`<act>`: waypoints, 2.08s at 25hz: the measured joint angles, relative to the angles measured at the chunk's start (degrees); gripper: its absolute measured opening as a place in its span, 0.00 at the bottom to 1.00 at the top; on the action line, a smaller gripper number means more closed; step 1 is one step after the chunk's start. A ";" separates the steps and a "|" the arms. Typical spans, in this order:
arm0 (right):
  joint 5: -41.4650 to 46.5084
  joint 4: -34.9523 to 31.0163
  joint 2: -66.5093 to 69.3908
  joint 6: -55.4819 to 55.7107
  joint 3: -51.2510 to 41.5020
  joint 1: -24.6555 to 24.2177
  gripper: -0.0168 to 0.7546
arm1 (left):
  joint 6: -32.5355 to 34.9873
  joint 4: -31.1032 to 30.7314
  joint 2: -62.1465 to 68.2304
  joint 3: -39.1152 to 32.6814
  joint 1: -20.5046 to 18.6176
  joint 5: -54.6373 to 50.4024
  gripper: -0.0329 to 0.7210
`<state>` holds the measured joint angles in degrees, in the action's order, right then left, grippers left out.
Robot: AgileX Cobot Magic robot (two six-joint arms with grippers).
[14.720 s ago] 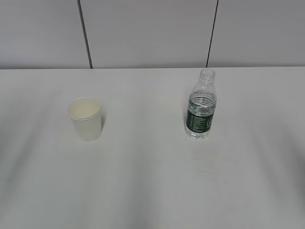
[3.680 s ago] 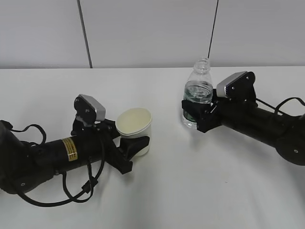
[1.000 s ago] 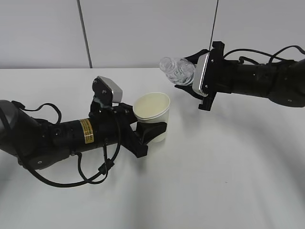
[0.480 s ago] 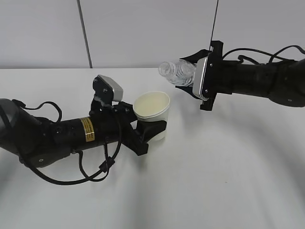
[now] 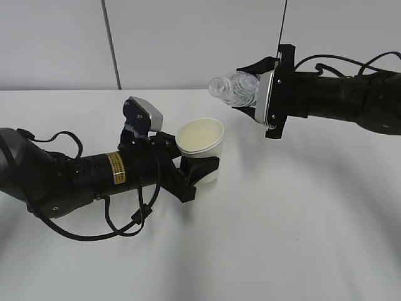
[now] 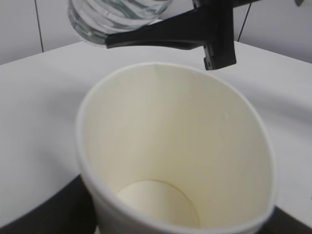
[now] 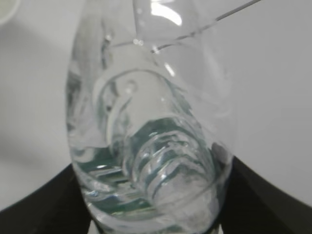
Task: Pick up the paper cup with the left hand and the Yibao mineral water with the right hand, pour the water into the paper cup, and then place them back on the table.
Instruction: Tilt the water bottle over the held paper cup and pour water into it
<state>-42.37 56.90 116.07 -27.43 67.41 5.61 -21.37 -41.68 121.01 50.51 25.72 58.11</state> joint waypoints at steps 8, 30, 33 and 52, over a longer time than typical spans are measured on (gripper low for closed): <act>0.10 0.00 0.00 -5.80 0.00 0.00 0.67 | 0.00 0.00 0.00 0.00 0.06 0.00 0.59; 0.88 -0.70 0.00 -13.43 0.00 0.00 0.67 | 0.00 0.00 0.00 0.04 1.23 -0.22 0.59; 1.32 -0.70 0.00 -14.20 0.00 0.00 0.67 | 0.00 0.00 0.00 0.04 1.28 -0.22 0.59; 1.46 -0.86 0.00 -18.70 0.00 0.00 0.67 | 0.00 0.36 0.00 0.79 1.85 -0.27 0.59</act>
<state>-40.91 56.04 116.07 -46.13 67.41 5.61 -21.37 -41.33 121.01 51.29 27.57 57.84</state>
